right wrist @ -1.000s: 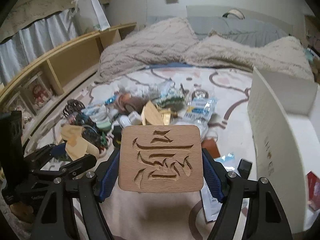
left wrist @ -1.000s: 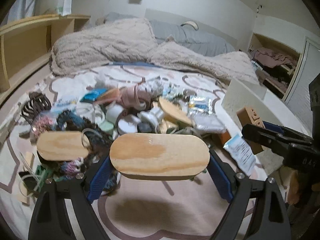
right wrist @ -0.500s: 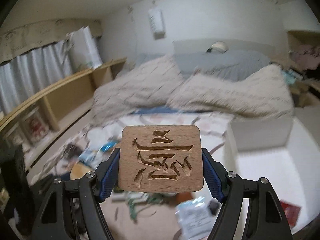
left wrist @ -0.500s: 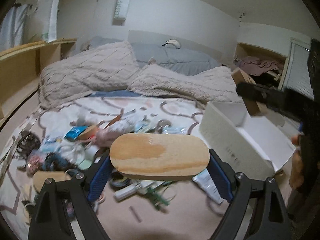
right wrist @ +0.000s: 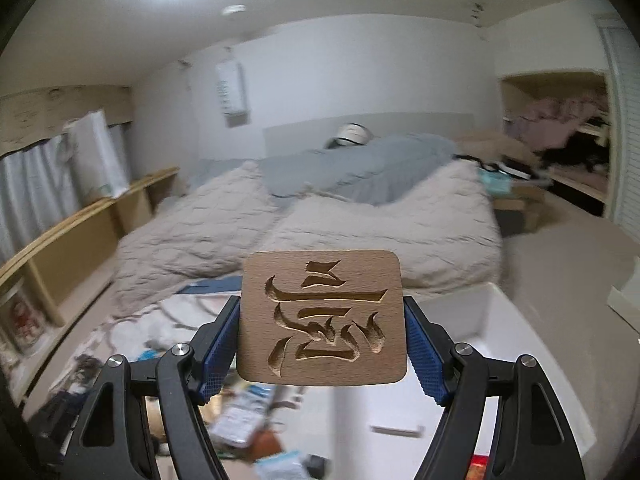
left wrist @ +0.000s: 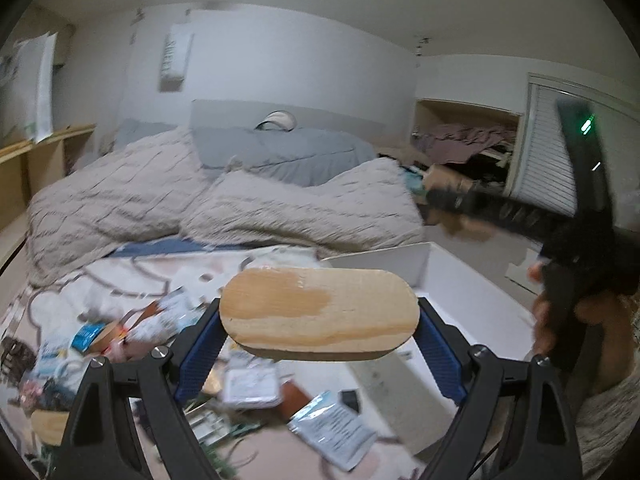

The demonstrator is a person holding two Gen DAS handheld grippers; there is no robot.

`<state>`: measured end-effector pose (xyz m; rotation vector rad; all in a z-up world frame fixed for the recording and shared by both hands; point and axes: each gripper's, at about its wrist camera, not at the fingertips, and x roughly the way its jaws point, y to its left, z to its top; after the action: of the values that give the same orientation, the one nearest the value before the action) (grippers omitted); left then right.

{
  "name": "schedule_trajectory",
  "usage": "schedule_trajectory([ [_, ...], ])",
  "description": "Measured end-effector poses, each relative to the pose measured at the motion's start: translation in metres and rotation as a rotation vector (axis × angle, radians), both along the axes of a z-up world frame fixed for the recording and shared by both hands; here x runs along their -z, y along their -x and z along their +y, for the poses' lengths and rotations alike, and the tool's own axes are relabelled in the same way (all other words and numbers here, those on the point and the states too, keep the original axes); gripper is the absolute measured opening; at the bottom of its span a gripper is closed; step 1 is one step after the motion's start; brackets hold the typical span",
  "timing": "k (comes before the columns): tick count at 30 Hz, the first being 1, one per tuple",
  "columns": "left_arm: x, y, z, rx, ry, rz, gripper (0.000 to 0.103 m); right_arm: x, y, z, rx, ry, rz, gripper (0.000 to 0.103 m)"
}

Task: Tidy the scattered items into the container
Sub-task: 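Lift the wooden piece and carved plaque and carry both over the shoe box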

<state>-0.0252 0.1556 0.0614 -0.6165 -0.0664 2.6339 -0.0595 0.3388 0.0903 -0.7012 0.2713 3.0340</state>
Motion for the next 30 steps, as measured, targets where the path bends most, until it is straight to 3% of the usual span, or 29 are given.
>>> schedule_trajectory([
  [7,-0.006,0.005,0.048,0.079,0.013,-0.006,0.09,0.034,0.012,0.053,0.131,0.011,-0.127,0.077],
  [12,0.003,0.013,0.076,0.132,0.024,-0.059,0.09,0.063,0.017,0.08,0.207,-0.027,-0.234,0.077],
  [22,0.027,0.017,0.122,0.212,0.098,-0.13,0.09,0.113,0.032,0.096,0.188,-0.083,-0.452,0.077],
  [30,0.043,0.022,0.139,0.24,0.141,-0.182,0.09,0.124,0.032,0.102,0.203,-0.116,-0.509,0.077],
])
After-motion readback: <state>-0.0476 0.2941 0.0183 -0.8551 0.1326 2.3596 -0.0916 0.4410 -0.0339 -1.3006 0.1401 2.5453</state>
